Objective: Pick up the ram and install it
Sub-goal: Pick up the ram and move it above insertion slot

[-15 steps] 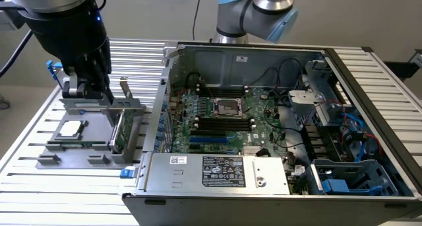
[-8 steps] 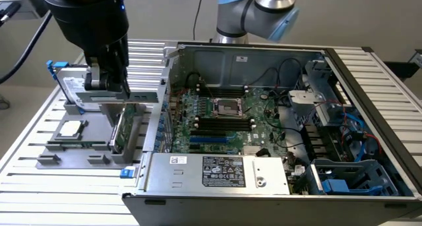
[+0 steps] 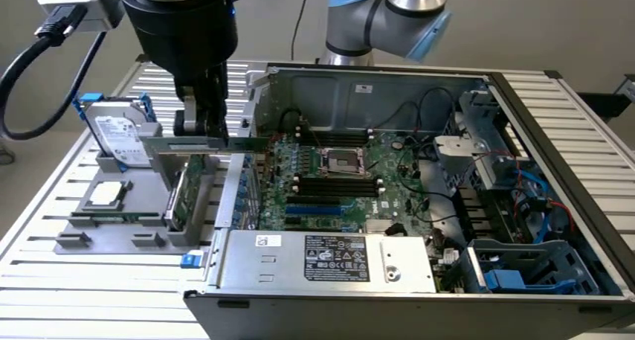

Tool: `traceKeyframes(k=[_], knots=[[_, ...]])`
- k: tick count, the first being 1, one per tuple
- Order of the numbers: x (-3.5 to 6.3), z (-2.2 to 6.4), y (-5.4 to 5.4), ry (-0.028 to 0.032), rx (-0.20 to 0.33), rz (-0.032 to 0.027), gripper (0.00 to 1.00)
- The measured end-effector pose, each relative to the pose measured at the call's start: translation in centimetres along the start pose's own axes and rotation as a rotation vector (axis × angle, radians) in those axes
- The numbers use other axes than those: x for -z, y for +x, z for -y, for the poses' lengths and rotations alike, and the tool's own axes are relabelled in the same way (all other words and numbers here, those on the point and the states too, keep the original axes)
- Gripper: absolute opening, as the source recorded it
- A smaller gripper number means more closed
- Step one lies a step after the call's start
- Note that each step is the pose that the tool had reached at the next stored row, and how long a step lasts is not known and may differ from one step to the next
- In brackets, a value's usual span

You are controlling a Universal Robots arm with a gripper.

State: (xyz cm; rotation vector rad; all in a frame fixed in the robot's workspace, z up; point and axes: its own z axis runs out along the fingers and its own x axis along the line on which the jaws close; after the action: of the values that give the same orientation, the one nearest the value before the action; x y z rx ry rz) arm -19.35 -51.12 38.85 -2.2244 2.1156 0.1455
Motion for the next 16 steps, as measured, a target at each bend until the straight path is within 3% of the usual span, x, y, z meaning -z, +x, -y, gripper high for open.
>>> traceKeyframes(k=[8,16], knots=[[0.06,3.65,0.1,0.0001,0.000,-0.0011,0.13],[-0.04,7.31,-0.2,-0.0006,0.000,-0.0130,0.13]])
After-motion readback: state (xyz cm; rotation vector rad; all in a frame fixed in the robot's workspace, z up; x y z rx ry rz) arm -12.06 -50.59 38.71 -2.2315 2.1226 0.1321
